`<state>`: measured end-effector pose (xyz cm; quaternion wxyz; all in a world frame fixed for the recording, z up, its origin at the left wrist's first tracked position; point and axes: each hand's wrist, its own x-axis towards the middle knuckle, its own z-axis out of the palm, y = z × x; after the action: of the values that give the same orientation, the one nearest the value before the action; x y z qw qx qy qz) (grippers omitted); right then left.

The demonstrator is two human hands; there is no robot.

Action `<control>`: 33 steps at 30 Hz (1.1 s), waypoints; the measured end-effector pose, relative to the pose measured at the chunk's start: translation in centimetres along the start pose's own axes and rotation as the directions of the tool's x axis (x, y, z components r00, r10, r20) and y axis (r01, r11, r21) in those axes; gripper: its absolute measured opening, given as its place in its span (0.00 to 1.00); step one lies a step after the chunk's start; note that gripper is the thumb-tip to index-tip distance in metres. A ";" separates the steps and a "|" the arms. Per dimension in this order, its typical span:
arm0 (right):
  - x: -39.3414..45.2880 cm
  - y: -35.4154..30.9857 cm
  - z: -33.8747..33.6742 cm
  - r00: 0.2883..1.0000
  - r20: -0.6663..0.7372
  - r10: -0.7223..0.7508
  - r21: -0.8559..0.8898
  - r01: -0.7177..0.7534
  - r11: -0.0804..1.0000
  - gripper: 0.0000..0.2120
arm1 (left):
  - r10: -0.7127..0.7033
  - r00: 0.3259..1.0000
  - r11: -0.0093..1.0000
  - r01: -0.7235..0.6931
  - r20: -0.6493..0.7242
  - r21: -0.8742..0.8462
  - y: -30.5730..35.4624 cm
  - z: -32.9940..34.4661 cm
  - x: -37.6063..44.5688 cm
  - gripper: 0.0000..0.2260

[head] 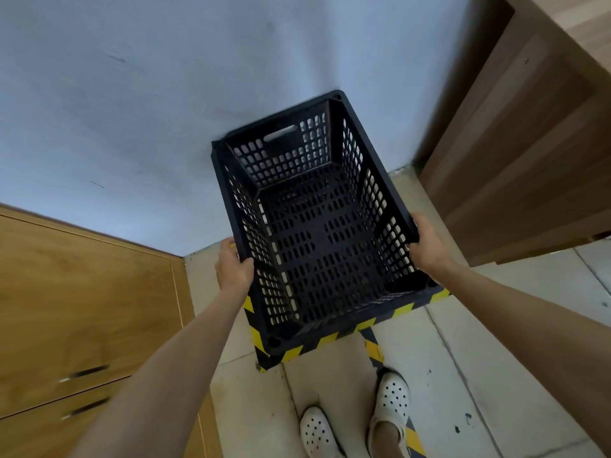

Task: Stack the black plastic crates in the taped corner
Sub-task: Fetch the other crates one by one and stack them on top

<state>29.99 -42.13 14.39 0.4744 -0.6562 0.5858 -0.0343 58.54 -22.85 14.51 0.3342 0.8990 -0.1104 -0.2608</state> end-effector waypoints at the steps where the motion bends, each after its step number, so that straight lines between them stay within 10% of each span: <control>1: 0.0 0.0 -0.1 1.000 -0.006 -0.002 -0.014 0.001 1.000 0.31 | 0.005 1.000 1.000 -0.005 0.004 -0.001 0.0 0.0 -0.1 0.22; 33: -0.5 0.8 -2.1 0.999 -0.051 -0.005 -0.093 0.001 0.996 0.30 | 0.021 0.999 1.000 -0.021 0.026 0.006 1.1 1.5 -0.8 0.23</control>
<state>28.00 -42.85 15.21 0.4281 -0.6774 0.5977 -0.0243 57.01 -24.25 14.58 0.3327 0.8953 -0.1249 -0.2685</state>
